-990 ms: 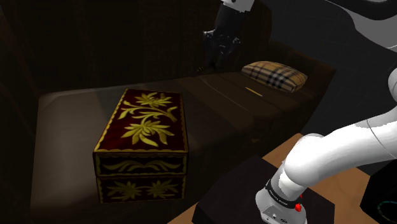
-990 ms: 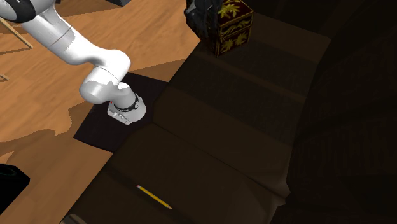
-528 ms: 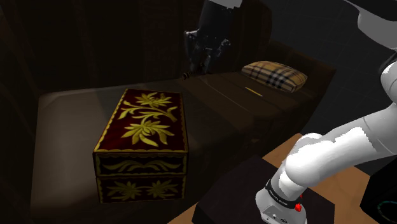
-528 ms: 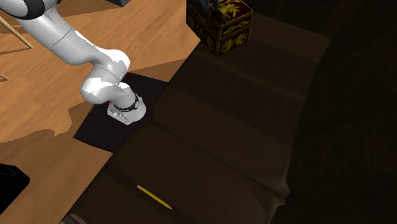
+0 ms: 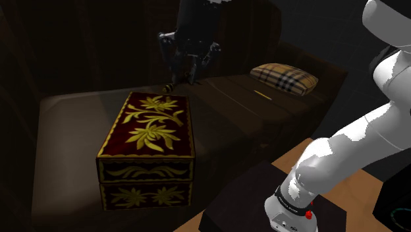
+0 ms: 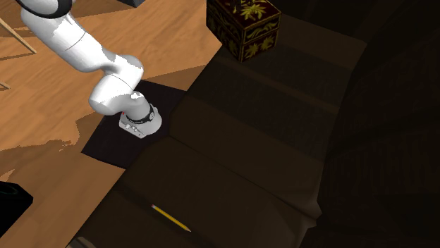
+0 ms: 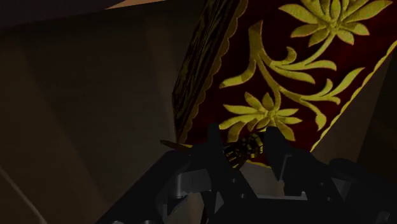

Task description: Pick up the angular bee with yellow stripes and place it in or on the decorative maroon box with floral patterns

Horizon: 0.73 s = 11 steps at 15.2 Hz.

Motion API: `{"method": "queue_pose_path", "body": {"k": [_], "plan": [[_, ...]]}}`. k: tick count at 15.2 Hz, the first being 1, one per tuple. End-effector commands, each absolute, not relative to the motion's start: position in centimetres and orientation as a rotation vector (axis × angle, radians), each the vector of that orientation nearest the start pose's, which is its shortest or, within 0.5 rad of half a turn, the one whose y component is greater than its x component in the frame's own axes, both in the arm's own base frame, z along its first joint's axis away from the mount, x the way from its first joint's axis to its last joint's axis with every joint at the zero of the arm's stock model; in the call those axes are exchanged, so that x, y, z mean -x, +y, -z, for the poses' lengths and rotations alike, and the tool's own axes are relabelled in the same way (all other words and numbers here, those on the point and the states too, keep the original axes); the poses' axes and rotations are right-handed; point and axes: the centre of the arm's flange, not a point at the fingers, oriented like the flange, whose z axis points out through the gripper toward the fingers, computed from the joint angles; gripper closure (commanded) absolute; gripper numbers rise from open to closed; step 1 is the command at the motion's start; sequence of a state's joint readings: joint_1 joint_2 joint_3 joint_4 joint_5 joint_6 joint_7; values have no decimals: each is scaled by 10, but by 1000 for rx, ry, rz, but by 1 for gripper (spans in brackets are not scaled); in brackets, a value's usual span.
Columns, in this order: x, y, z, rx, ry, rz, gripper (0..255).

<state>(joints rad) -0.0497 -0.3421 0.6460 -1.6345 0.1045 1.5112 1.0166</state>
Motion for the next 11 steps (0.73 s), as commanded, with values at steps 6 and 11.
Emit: {"method": "queue_pose_path", "body": {"k": [6, 11], "plan": [[-320, 399, -713, 3022, 645, 274, 255], [-320, 399, -686, 3022, 645, 274, 255]]}}
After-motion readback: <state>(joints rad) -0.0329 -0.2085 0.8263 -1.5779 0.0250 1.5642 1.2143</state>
